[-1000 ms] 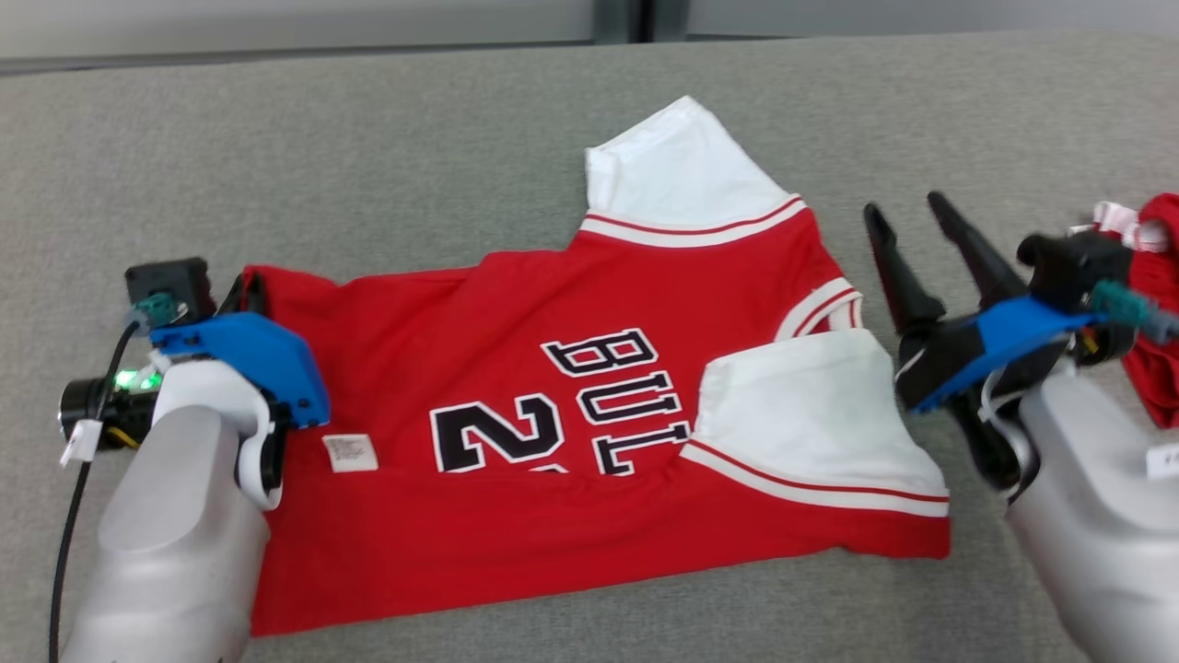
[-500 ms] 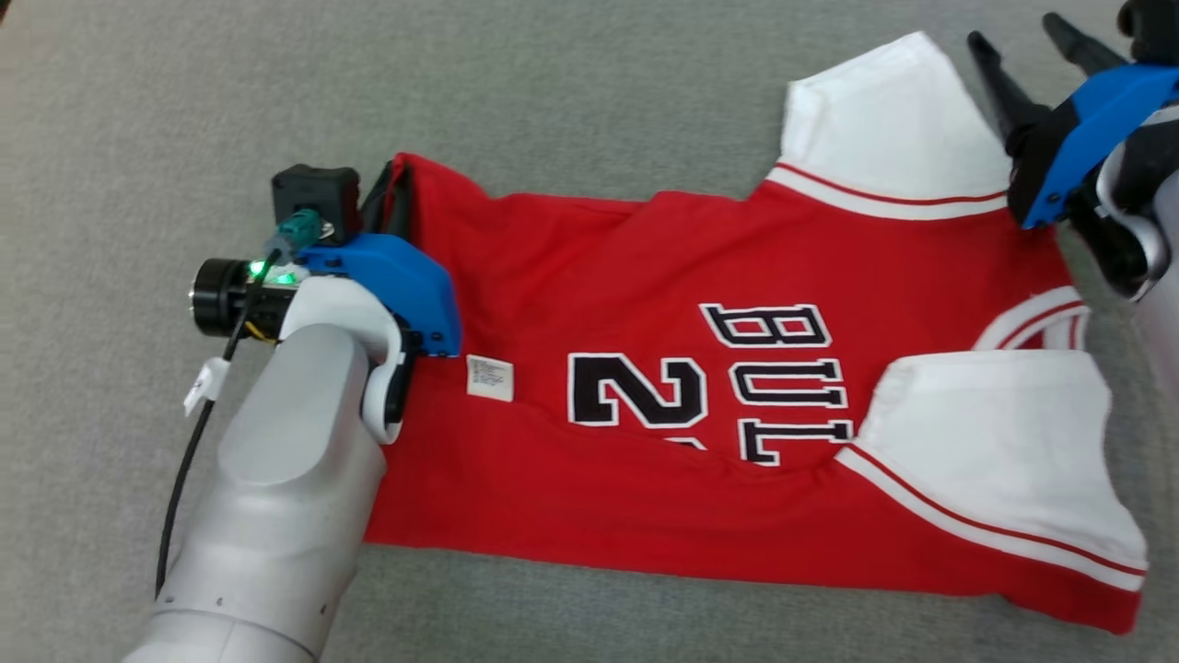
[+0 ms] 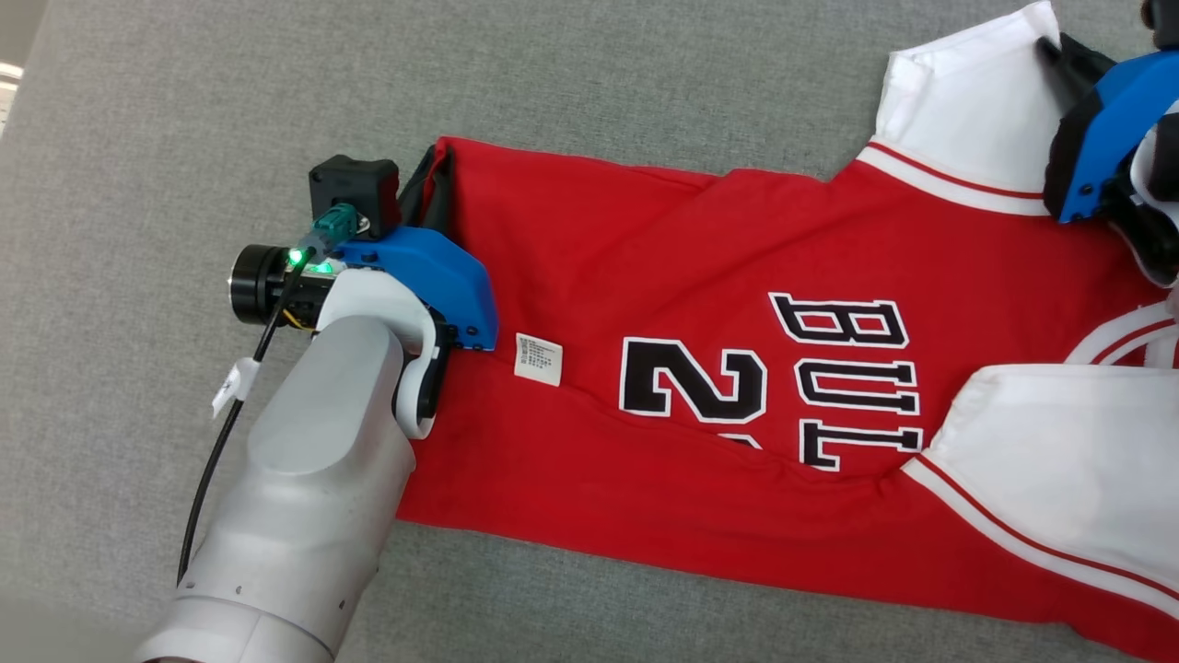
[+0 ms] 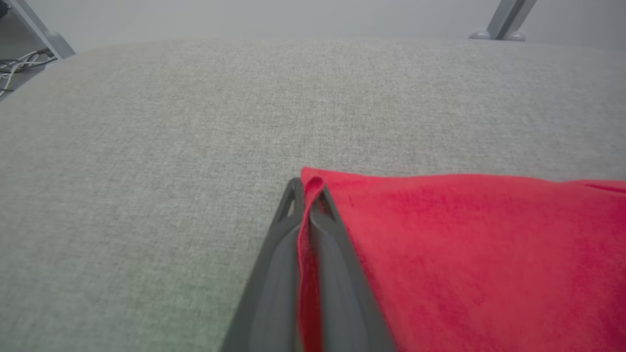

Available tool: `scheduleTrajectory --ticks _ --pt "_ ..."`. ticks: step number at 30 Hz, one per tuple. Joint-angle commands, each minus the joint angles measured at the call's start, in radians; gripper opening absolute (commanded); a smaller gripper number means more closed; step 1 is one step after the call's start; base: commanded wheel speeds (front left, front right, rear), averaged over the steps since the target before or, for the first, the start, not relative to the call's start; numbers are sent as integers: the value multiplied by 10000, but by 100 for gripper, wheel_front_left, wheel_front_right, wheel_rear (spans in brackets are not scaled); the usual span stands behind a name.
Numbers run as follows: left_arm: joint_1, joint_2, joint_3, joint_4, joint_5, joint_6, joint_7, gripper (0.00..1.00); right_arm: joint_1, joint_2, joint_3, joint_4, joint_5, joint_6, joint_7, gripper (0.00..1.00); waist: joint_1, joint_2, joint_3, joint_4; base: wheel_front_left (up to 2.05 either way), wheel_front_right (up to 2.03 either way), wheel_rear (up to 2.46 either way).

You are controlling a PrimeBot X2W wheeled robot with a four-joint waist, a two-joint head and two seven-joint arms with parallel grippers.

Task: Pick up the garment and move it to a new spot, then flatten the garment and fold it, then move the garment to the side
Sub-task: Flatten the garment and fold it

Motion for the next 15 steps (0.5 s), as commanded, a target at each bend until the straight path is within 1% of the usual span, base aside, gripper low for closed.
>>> scheduleTrajectory --ticks 1,5,8,9,12,15 --pt "-231 -15 -11 86 -9 153 -137 0 -267 -186 59 158 -125 -2 -252 0 0 -1 -16 -57 0 0 0" --pt "-367 0 146 242 -156 409 -537 0 -544 -167 -228 585 -237 -2 -1451 0 0 -1 -82 -268 0 0 0" --pt "-391 161 279 427 -210 601 -803 0 -640 37 -448 961 -266 -2 -2273 0 0 -1 -221 -532 0 0 0" --pt "-391 161 279 427 -210 601 -803 0 -640 37 -448 961 -266 -2 -2273 0 0 -1 -221 -532 0 0 0" --pt "-355 382 459 550 -236 689 -1046 0 -555 226 -610 1137 -126 -2 -2765 0 0 -1 -413 -857 0 0 0" --pt "-145 610 539 650 -208 730 -1222 0 -307 390 -746 940 16 -2 -3091 0 0 -1 -656 -1231 0 0 0"
